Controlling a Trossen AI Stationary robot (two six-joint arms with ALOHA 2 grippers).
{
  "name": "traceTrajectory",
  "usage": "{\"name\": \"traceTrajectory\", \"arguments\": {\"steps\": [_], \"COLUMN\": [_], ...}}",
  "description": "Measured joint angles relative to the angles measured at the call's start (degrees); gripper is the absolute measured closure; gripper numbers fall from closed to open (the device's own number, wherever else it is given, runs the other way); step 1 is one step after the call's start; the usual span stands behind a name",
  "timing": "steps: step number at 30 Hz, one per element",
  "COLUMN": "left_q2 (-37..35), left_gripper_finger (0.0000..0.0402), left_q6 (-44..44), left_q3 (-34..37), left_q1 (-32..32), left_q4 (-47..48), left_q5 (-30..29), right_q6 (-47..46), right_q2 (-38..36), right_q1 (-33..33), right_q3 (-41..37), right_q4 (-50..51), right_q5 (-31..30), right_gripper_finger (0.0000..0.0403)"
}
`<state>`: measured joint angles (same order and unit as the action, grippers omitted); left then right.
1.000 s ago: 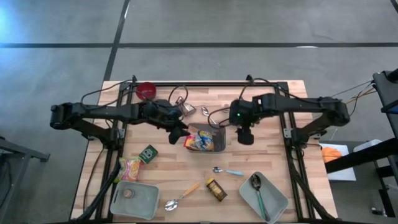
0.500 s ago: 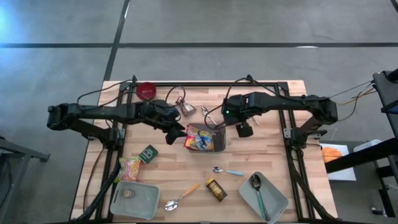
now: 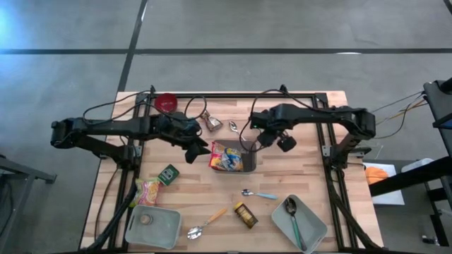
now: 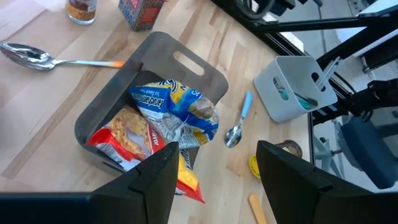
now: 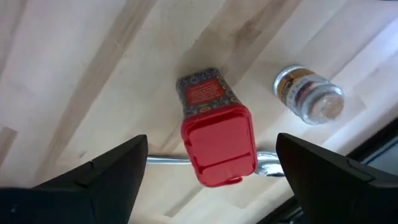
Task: Pick & Place Food Item
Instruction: Put the red spice can into the left grey bin
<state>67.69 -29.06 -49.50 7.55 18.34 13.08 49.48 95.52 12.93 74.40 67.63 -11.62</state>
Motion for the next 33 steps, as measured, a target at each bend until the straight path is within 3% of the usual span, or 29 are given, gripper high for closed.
{"name": "traceTrajectory", "arguments": {"steps": [7, 21, 27, 33], "left_q2": [-0.14, -0.14, -0.14, -0.14], "left_gripper_finger": [0.0184, 0.0184, 0.0184, 0.0184], "left_q6": [0.0, 0.0, 0.0, 0.0], "left_q3": [0.02, 0.02, 0.02, 0.02], "left_q1": [0.0, 0.0, 0.0, 0.0], "left_q4": [1.65, 2.22, 2.24, 2.33], "left_q5": [0.0, 0.0, 0.0, 0.0], "right_q6": [5.04, 12.04, 11.09, 3.03], "right_q2": [0.29, 0.29, 0.05, 0.22], "right_q1": [4.72, 8.5, 8.46, 8.48], "right_q3": [-0.84, -8.62, -11.3, -9.99], "right_q4": [-1.7, -9.58, -12.61, -10.3], "right_q5": [4.51, 5.71, 5.23, 5.84], "right_gripper_finger": [0.0061, 0.015, 0.0183, 0.0191]}}
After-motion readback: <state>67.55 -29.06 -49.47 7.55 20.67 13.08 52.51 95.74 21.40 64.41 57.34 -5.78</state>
